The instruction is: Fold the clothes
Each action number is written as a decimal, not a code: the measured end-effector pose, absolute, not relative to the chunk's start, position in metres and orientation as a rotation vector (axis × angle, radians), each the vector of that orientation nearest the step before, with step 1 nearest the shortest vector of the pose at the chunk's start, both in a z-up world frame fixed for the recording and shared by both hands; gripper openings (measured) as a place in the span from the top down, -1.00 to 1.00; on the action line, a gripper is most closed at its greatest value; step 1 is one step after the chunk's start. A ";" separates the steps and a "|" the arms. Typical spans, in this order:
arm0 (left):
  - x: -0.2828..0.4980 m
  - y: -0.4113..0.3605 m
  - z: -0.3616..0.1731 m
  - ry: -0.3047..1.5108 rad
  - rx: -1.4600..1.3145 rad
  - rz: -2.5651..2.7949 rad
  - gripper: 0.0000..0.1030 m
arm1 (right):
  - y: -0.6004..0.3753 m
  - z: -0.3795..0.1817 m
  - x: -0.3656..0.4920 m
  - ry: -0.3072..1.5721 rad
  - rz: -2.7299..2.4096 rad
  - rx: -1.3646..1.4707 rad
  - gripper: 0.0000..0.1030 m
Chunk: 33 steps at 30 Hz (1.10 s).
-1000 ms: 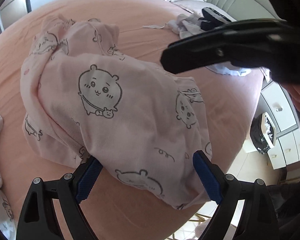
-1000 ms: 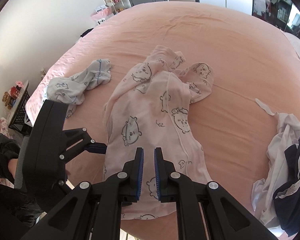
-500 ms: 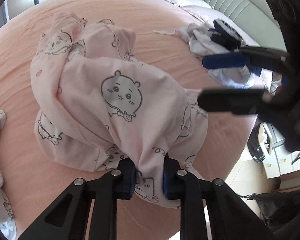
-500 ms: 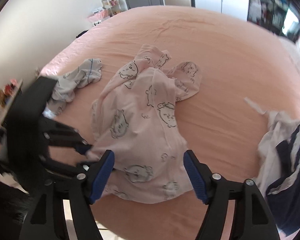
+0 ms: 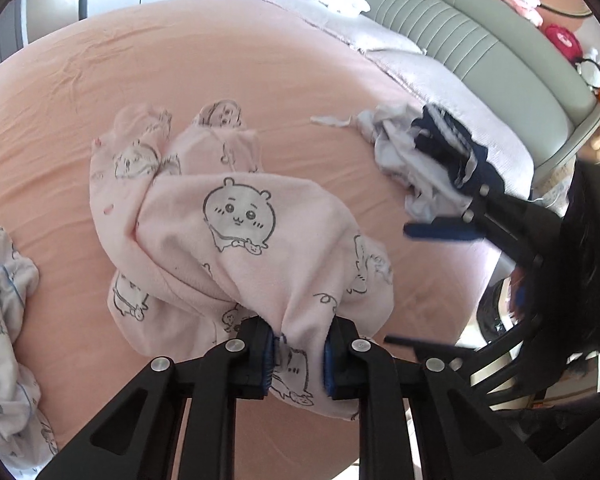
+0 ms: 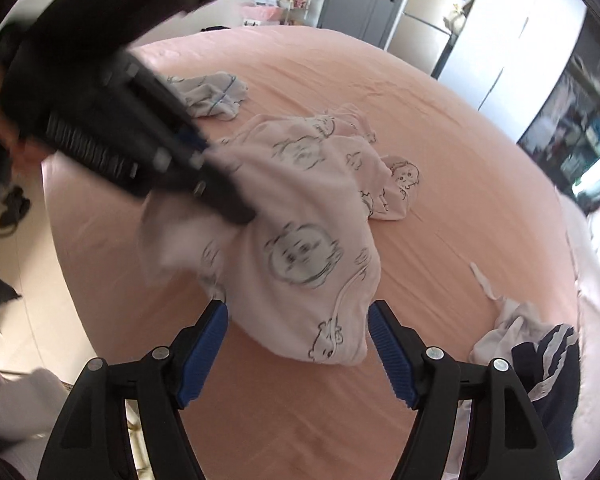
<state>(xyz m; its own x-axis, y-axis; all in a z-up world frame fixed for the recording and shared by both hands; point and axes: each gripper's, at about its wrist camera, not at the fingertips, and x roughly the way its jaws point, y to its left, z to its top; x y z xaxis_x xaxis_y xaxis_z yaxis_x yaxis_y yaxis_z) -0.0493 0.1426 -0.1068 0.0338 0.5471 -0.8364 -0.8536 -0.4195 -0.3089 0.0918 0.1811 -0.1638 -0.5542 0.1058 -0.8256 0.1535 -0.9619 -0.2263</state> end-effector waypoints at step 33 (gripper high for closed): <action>-0.050 0.153 -0.083 0.383 -1.149 1.574 0.69 | 0.141 -0.210 0.065 1.149 -2.773 1.423 -0.39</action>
